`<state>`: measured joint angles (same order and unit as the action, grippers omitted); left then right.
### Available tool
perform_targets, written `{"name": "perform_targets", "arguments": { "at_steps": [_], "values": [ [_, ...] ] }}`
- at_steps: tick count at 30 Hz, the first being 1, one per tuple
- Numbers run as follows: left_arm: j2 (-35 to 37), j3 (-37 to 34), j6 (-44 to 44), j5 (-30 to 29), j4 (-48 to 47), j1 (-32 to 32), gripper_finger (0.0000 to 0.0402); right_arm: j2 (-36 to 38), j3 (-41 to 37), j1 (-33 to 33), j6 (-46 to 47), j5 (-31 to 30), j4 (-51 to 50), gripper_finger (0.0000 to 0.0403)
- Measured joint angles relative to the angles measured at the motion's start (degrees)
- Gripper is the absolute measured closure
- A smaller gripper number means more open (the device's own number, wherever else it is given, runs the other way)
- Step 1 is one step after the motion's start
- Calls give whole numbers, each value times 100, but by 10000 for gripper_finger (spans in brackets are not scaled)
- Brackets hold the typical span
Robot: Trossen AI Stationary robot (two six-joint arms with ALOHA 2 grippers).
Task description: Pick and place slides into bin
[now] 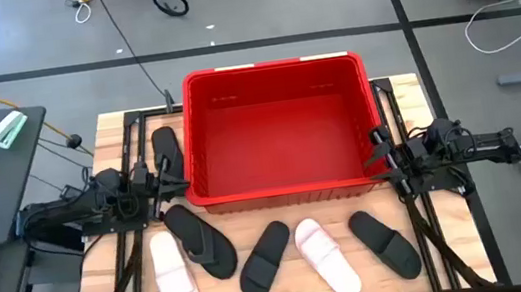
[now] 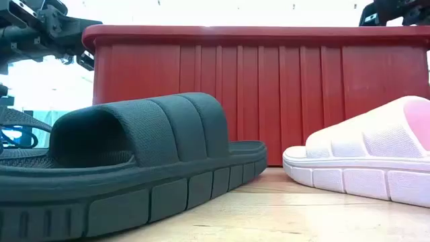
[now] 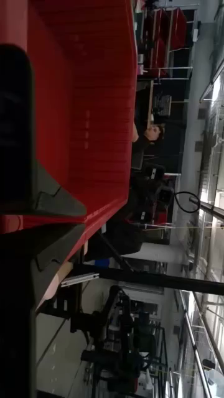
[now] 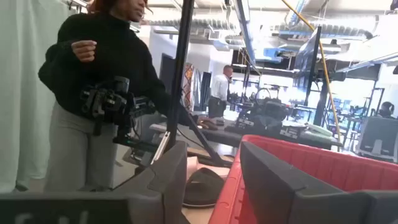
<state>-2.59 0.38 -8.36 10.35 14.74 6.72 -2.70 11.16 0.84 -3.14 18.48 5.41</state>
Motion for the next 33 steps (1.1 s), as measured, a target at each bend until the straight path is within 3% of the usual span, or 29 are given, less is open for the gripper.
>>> {"name": "perform_targets", "arguments": {
  "at_steps": [33],
  "values": [
    [-2,-1,0,0,0,1,362,0,-1,-2,-1,-1,0,246]
  ]
}}
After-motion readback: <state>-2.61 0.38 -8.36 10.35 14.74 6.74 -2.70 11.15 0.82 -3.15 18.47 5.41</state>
